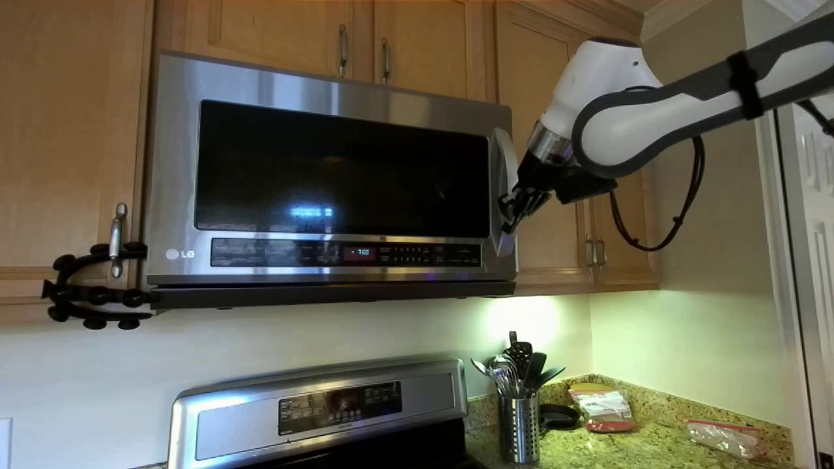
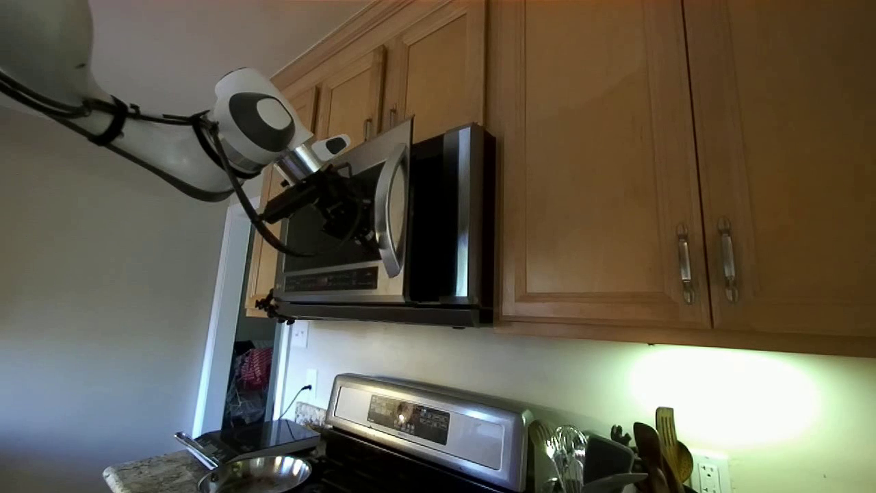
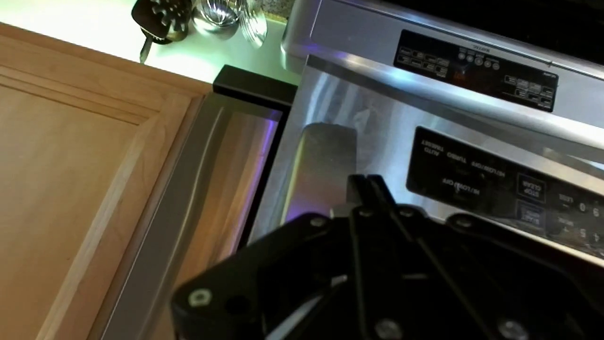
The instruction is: Close the microwave
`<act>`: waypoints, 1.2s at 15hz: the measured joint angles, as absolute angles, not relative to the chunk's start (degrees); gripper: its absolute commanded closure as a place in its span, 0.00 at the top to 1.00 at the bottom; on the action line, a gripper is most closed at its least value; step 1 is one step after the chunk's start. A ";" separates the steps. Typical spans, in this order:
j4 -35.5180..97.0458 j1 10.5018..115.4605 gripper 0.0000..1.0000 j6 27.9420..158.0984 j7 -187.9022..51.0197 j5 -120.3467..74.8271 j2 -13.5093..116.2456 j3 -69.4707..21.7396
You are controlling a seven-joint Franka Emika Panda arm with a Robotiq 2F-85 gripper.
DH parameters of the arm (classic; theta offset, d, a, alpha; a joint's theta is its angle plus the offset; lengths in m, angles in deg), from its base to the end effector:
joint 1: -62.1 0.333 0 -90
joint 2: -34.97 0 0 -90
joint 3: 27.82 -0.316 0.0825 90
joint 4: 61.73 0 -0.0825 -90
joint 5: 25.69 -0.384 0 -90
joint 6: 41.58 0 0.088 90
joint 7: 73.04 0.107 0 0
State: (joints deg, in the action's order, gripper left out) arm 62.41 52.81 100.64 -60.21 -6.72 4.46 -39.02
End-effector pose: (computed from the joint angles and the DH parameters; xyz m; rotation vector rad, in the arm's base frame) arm 0.4403 0.0401 0.6946 2.5899 0.0008 1.2027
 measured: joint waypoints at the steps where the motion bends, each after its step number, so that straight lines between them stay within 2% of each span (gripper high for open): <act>1: 61.11 52.49 0.03 101.16 -60.25 -5.87 6.17 -38.92; 8: 54.17 52.24 0.03 104.64 -62.24 -2.42 17.60 -36.52; 18: 50.99 53.05 0.02 105.59 -65.61 -0.36 23.44 -34.32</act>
